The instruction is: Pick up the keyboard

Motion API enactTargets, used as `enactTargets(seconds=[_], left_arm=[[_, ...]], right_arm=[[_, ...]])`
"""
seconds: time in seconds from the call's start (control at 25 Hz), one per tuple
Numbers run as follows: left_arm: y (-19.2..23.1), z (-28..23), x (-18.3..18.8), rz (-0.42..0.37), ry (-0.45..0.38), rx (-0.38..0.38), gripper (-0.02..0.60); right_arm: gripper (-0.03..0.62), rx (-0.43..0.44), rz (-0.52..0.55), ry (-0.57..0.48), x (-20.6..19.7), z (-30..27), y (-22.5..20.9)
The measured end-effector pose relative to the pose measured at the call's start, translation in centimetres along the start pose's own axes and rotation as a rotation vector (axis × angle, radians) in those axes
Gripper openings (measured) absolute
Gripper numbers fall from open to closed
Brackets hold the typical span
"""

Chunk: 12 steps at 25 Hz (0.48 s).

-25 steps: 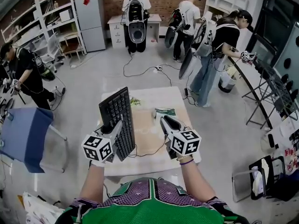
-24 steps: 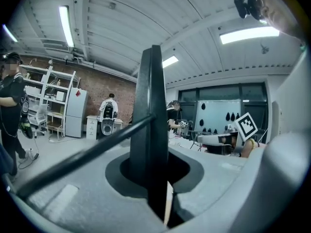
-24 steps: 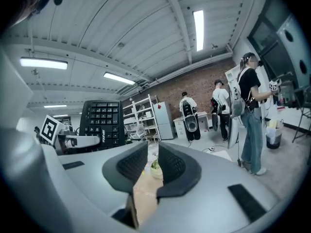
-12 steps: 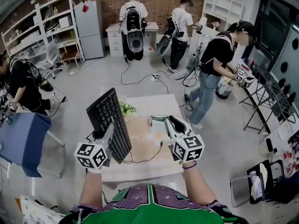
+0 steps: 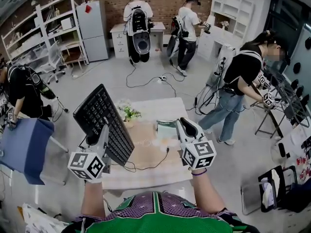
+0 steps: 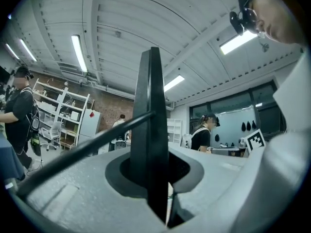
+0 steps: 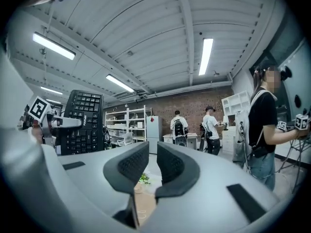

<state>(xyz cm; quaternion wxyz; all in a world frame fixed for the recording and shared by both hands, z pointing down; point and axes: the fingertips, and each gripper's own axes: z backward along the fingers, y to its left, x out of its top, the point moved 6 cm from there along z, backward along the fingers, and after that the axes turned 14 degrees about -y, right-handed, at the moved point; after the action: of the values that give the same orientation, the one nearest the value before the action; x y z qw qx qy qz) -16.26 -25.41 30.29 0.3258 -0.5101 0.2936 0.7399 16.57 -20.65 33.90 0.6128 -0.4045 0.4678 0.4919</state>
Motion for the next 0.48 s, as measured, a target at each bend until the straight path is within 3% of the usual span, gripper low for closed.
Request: enactTargets(seconds=[0.48], left_arm=[[0.40,0.67,0.95,-0.060,-0.041,0.052,0.082]], right_arm=[[0.006,-0.013,0.046,-0.018,0.55,0.29,0.16]])
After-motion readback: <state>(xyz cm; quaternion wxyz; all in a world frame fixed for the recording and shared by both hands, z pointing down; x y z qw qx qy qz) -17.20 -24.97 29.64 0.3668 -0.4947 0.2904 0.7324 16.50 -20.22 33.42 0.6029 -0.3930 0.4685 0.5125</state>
